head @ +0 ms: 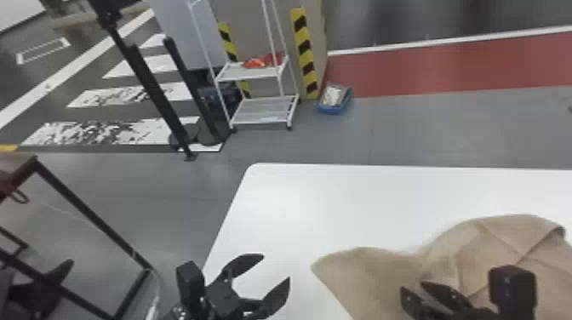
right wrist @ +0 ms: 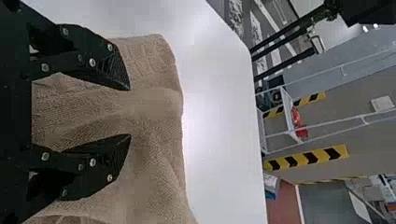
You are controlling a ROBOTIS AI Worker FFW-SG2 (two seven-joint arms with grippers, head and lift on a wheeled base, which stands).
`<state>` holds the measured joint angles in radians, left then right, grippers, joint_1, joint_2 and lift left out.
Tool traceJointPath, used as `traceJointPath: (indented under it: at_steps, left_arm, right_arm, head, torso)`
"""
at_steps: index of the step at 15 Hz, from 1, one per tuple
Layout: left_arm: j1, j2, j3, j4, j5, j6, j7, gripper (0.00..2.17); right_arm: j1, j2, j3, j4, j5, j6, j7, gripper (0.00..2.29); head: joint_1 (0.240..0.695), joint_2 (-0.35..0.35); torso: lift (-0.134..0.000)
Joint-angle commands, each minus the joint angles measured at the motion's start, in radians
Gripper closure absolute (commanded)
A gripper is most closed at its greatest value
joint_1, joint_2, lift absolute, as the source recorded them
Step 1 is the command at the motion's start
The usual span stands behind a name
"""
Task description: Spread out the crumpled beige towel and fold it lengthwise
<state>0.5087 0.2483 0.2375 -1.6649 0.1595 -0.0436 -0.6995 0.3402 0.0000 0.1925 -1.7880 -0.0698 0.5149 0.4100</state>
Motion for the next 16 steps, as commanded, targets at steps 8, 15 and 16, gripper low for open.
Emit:
traceJointPath:
  at_steps: [8,15,16]
  left_arm:
    - [-0.002,0.005,-0.003,0.007,0.003,-0.003,-0.025,0.20]
    - [-0.004,0.014,-0.061,0.016,-0.080,-0.021,-0.098,0.21]
    - [-0.002,0.017,-0.083,0.025,-0.100,-0.034,-0.103,0.21]
  right_arm:
    - [0.175,0.001,-0.197,-0.252,-0.038,-0.129,-0.074,0.07]
    - [0.186,0.001,-0.406,-0.215,-0.047,-0.157,-0.085,0.08]
    - [0.184,0.001,-0.440,-0.211,-0.047,-0.163,-0.088,0.08]
  head:
    - [0.695,0.306]
    - [0.695,0.054]
    - [0.695,0.023]
  torso:
    - [0.000]
    - [0.000]
    - [0.000]
